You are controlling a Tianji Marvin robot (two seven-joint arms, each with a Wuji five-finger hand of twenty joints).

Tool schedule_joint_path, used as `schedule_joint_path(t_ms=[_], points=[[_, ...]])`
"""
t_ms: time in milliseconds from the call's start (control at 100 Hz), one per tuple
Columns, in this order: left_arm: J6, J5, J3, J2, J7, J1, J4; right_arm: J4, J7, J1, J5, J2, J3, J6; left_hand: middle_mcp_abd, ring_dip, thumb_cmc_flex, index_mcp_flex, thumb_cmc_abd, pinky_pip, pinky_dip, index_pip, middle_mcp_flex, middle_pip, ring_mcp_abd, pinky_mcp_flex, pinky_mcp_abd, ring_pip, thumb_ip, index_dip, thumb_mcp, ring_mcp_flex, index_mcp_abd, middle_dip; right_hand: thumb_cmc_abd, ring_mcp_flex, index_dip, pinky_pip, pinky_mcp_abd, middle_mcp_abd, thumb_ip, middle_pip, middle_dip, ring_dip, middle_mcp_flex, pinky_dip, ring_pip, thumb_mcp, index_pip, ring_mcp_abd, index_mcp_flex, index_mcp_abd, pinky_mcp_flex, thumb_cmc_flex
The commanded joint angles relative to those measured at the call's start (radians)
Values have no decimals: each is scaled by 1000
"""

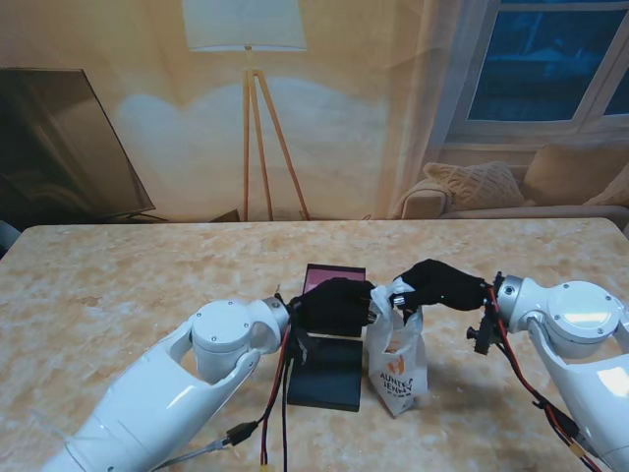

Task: Pack mini donuts into a plastic bag, tie the opening and put the bag into the gift box

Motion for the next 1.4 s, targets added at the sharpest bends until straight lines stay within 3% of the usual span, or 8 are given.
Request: schedule_joint_path(t_ms=[0,240,430,540,690,950,1120,1390], points=[[-1,-14,-11,3,-23,-7,1,-6,9,-11,-1,-6,-1,9,7,22,-19,1,-22,13,13,-15,12,5,3,4,-1,15,-26,-12,3,9,-7,8,88,28,48,16,-13,-211,72,66,29,2,108,19,34,250,232,-35,118,-565,-9,288],[-17,-23,-17,11,-64,-15,14,-9,-3,-14,-7,-8,1,10,28,17,-86,-9,-38,-1,0,-84,12,-17,8,-2,4,8,-14,3,-20,7,12,17,89,26,48,15,-14,-210,73,95,68,9,107,21,47,252,232,-37,117,-564,-13,287],[-5,-16,-17,11,-53,-5,-1,-11,-7,-16,-10,-8,1,10,50,26,-246,13,-78,-10,6,-98,37,-9,26,-4,20,19,-29,35,34,20,35,32,90,24,48,15,-13,-211,72,94,75,11,107,23,50,251,231,-37,117,-562,-13,286],[30,-10,-20,1,9,18,-34,-8,-7,-15,-12,-8,0,5,56,52,-205,42,-102,6,25,-20,86,26,39,4,31,45,-71,76,-13,51,33,64,92,23,47,14,-13,-212,72,92,76,11,107,23,49,250,230,-39,116,-562,-14,286],[57,10,-18,-11,81,38,-64,-7,-8,-16,-14,-7,1,-3,55,100,-132,53,-120,58,42,201,138,79,53,22,42,89,-61,69,-64,95,30,108,92,21,46,14,-14,-212,73,90,76,11,106,24,48,251,228,-39,114,-561,-14,284],[81,-8,-24,-22,122,55,-85,-6,-8,-18,-17,-7,1,-9,58,122,-145,44,-105,80,45,328,159,112,59,20,54,116,-61,117,-79,112,46,130,93,19,44,11,-14,-213,72,91,77,14,107,25,51,251,227,-42,114,-562,-17,285],[97,-24,-34,-27,143,69,-101,-7,-12,-20,-24,-6,2,-14,60,149,-84,24,-23,90,50,385,168,128,69,23,54,137,-30,136,-179,118,82,149,94,16,41,10,-14,-211,72,99,81,18,111,25,55,251,224,-43,114,-563,-18,284],[91,-13,-36,-24,143,71,-105,-19,-33,-31,-48,-6,9,-26,88,157,-36,-16,17,113,49,378,151,128,83,29,53,154,19,266,-154,110,218,150,108,-11,-8,5,-10,-201,75,105,86,11,102,27,22,235,156,-39,89,-559,-29,273]])
